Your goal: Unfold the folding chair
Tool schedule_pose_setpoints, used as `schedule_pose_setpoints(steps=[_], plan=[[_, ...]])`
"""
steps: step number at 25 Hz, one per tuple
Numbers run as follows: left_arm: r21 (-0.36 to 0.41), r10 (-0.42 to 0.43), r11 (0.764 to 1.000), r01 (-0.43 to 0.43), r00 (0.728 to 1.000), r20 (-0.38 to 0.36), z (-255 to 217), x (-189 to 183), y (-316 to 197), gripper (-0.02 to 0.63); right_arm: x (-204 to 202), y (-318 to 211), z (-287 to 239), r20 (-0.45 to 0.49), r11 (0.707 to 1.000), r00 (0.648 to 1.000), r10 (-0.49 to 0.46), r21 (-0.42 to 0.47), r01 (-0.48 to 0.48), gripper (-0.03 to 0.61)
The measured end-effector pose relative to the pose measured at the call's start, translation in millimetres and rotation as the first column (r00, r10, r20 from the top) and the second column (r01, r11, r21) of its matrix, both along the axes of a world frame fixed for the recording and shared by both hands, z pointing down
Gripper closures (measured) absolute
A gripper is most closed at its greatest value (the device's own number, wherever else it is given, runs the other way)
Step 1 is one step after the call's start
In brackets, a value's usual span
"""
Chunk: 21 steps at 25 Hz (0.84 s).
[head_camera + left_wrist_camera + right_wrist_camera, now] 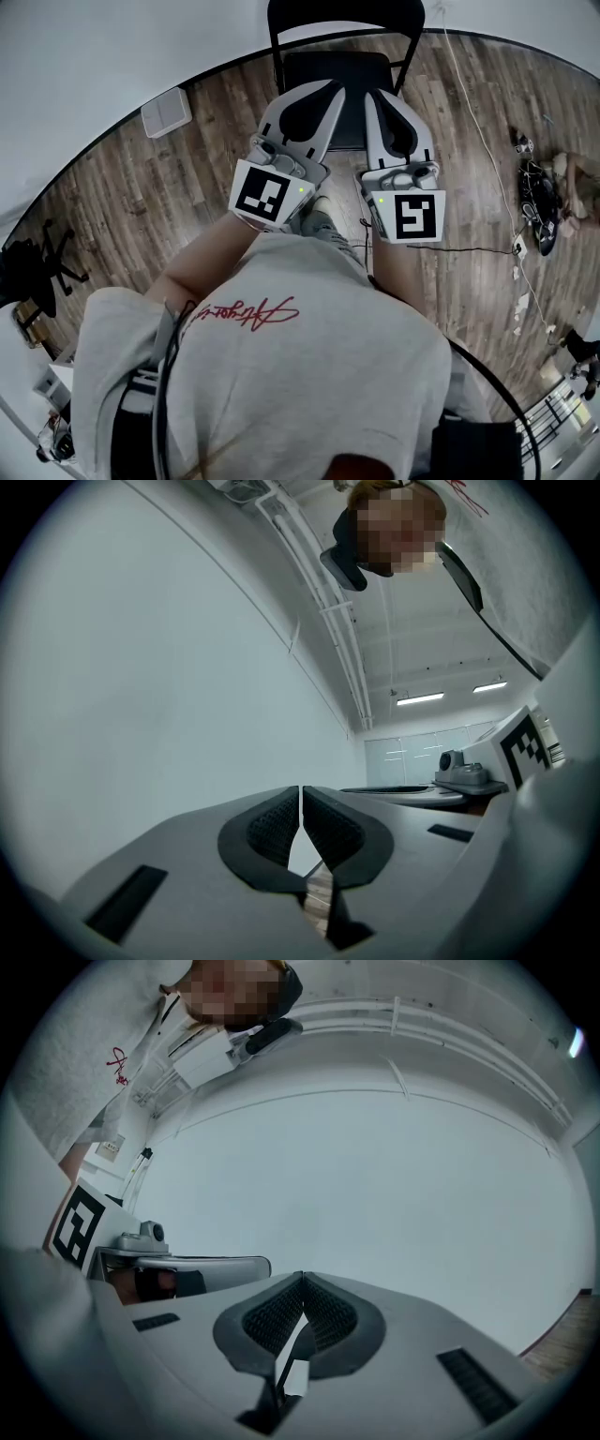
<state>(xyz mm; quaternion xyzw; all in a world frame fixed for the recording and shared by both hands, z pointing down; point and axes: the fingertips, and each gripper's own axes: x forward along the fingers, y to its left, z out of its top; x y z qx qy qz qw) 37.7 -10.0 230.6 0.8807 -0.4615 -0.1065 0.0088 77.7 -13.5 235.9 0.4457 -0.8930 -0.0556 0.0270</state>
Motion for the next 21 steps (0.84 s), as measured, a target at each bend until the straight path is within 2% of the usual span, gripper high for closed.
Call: schedule_pose_setpoints(steps=[21], plan=[[0.007, -0.006, 1.0, 0.006, 1.0, -0.015, -2.2, -6.0, 13.5, 0.589, -1.5, 15.2, -4.4, 0.007, 1.0, 1.0, 0.016, 0.02, -0.016, 0.561]])
